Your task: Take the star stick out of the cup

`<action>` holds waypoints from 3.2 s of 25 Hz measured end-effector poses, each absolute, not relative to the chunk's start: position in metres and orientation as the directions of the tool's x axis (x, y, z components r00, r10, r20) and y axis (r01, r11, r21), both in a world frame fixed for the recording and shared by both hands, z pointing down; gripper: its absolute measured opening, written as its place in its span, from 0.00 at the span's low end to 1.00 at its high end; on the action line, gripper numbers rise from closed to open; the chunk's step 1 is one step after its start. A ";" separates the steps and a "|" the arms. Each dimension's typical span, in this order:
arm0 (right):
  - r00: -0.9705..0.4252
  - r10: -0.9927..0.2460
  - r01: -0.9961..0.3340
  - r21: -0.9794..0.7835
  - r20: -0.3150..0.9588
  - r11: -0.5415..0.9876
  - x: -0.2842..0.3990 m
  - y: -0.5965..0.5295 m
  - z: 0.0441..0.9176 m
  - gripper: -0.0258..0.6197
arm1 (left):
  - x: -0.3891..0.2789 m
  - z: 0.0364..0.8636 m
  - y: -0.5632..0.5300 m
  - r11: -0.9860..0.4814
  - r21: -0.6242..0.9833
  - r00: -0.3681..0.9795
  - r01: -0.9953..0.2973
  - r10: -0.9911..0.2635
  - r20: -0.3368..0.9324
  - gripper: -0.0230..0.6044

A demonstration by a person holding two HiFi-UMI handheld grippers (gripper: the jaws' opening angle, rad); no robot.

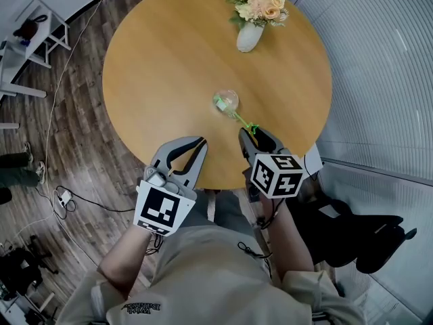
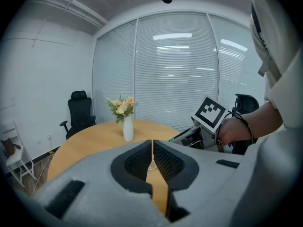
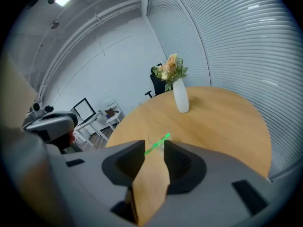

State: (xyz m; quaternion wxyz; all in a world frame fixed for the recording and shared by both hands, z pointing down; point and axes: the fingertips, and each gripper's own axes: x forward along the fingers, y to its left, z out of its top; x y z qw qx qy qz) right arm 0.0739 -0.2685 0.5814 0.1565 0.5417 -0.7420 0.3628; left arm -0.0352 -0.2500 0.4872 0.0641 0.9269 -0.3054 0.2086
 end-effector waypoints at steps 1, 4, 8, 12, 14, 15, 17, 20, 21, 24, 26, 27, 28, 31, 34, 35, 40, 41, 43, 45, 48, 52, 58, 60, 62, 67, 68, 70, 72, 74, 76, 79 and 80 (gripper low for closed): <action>-0.355 -0.694 -0.921 -0.360 0.626 0.147 0.076 -0.269 0.581 0.22 | -0.035 0.488 -0.250 -0.805 -0.008 0.726 -0.593 -0.540 0.426 0.09; -0.343 -0.700 -0.927 -0.344 0.626 0.148 0.080 -0.270 0.581 0.14 | -0.034 0.488 -0.248 -0.804 -0.007 0.725 -0.595 -0.540 0.426 0.09; -0.338 -0.711 -0.931 -0.327 0.616 0.160 0.084 -0.271 0.576 0.10 | -0.034 0.486 -0.247 -0.799 -0.002 0.722 -0.602 -0.545 0.426 0.09; -0.335 -0.730 -0.937 -0.292 0.596 0.192 0.088 -0.272 0.562 0.09 | -0.036 0.482 -0.245 -0.797 -0.017 0.720 -0.603 -0.554 0.417 0.09; -0.333 -0.741 -0.940 -0.270 0.583 0.210 0.090 -0.272 0.552 0.10 | -0.035 0.478 -0.245 -0.795 -0.024 0.719 -0.606 -0.560 0.412 0.09; -0.331 -0.749 -0.941 -0.258 0.574 0.219 0.092 -0.273 0.546 0.09 | -0.035 0.476 -0.246 -0.794 -0.028 0.718 -0.607 -0.564 0.408 0.09; -0.324 -0.767 -0.945 -0.225 0.554 0.237 0.096 -0.275 0.531 0.09 | -0.034 0.468 -0.247 -0.790 -0.038 0.716 -0.612 -0.574 0.398 0.09; -0.306 -0.795 -0.952 -0.147 0.523 0.270 0.102 -0.277 0.505 0.09 | -0.033 0.455 -0.250 -0.784 -0.058 0.715 -0.617 -0.590 0.375 0.09; -0.301 -0.805 -0.953 -0.122 0.511 0.278 0.104 -0.277 0.496 0.09 | -0.032 0.450 -0.250 -0.784 -0.064 0.716 -0.618 -0.595 0.366 0.09; -0.297 -0.832 -0.952 -0.076 0.469 0.297 0.105 -0.275 0.469 0.09 | -0.031 0.436 -0.250 -0.779 -0.077 0.719 -0.622 -0.607 0.339 0.09; -0.307 -0.847 -0.948 -0.063 0.435 0.311 0.101 -0.271 0.451 0.09 | -0.030 0.426 -0.248 -0.776 -0.084 0.720 -0.626 -0.616 0.320 0.09; -0.310 -0.855 -0.947 -0.052 0.416 0.317 0.099 -0.270 0.441 0.09 | -0.030 0.419 -0.247 -0.774 -0.090 0.721 -0.627 -0.620 0.308 0.09; -0.311 -0.864 -0.946 -0.039 0.395 0.322 0.098 -0.269 0.431 0.09 | -0.028 0.413 -0.247 -0.773 -0.097 0.723 -0.627 -0.624 0.296 0.09; -0.309 -0.894 -0.945 0.001 0.326 0.327 0.098 -0.266 0.398 0.09 | -0.022 0.392 -0.249 -0.770 -0.128 0.728 -0.625 -0.634 0.259 0.09; -0.306 -0.920 -0.946 0.029 0.244 0.323 0.100 -0.262 0.363 0.09 | -0.018 0.370 -0.250 -0.764 -0.164 0.732 -0.624 -0.645 0.221 0.09; -0.307 -0.928 -0.947 0.031 0.211 0.320 0.101 -0.259 0.351 0.09 | -0.017 0.362 -0.249 -0.759 -0.178 0.731 -0.626 -0.651 0.205 0.09; -0.312 -0.949 -0.949 0.034 0.053 0.313 0.103 -0.246 0.293 0.09 | -0.013 0.319 -0.243 -0.726 -0.212 0.723 -0.655 -0.683 0.105 0.09; -0.309 -0.951 -0.950 0.047 0.028 0.310 0.104 -0.242 0.283 0.09 | -0.012 0.312 -0.242 -0.724 -0.216 0.725 -0.655 -0.683 0.089 0.09; -0.302 -0.953 -0.952 0.071 -0.029 0.299 0.106 -0.234 0.261 0.09 | -0.011 0.297 -0.239 -0.719 -0.236 0.729 -0.653 -0.682 0.059 0.09; -0.292 -0.952 -0.954 0.091 -0.093 0.284 0.108 -0.222 0.241 0.09 | -0.012 0.283 -0.234 -0.711 -0.261 0.731 -0.652 -0.681 0.030 0.09; -0.278 -0.946 -0.958 0.122 -0.166 0.260 0.111 -0.204 0.218 0.09 | -0.014 0.267 -0.225 -0.701 -0.277 0.730 -0.658 -0.683 -0.005 0.09; -0.276 -0.940 -0.958 0.132 -0.201 0.253 0.113 -0.187 0.209 0.09 | -0.016 0.264 -0.213 -0.700 -0.268 0.730 -0.662 -0.683 -0.022 0.09; -0.295 -0.943 -0.952 0.138 -0.154 0.275 0.114 -0.182 0.231 0.10 | -0.016 0.285 -0.200 -0.718 -0.260 0.739 -0.645 -0.673 0.025 0.09; -0.297 -0.946 -0.952 0.122 -0.133 0.281 0.115 -0.181 0.239 0.09 | -0.017 0.292 -0.197 -0.726 -0.242 0.740 -0.644 -0.671 0.042 0.09; -0.300 -0.946 -0.952 0.109 -0.120 0.288 0.116 -0.181 0.243 0.10 | -0.018 0.296 -0.196 -0.728 -0.228 0.738 -0.647 -0.673 0.053 0.09; -0.308 -0.944 -0.949 0.112 -0.115 0.296 0.115 -0.182 0.244 0.09 | -0.020 0.299 -0.196 -0.726 -0.230 0.734 -0.648 -0.676 0.065 0.09; -0.308 -0.944 -0.949 0.111 -0.115 0.296 0.115 -0.182 0.244 0.09 | -0.020 0.299 -0.196 -0.727 -0.231 0.735 -0.647 -0.675 0.066 0.09; -0.308 -0.944 -0.949 0.113 -0.118 0.296 0.114 -0.183 0.244 0.09 | -0.020 0.299 -0.197 -0.730 -0.231 0.737 -0.644 -0.672 0.068 0.09; -0.308 -0.943 -0.948 0.123 -0.121 0.294 0.113 -0.182 0.245 0.09 | -0.020 0.300 -0.196 -0.731 -0.228 0.738 -0.643 -0.671 0.069 0.09; -0.310 -0.943 -0.946 0.136 -0.120 0.293 0.112 -0.180 0.245 0.09 | -0.019 0.301 -0.195 -0.732 -0.224 0.738 -0.643 -0.671 0.073 0.09; -0.314 -0.942 -0.944 0.140 -0.116 0.297 0.111 -0.180 0.246 0.09 | -0.019 0.302 -0.195 -0.733 -0.226 0.739 -0.642 -0.670 0.076 0.09; -0.319 -0.942 -0.943 0.135 -0.107 0.304 0.111 -0.180 0.249 0.09 | -0.019 0.304 -0.195 -0.733 -0.227 0.738 -0.641 -0.670 0.081 0.09; -0.319 -0.942 -0.943 0.134 -0.105 0.305 0.111 -0.181 0.249 0.10 | -0.019 0.304 -0.196 -0.733 -0.226 0.737 -0.642 -0.671 0.082 0.09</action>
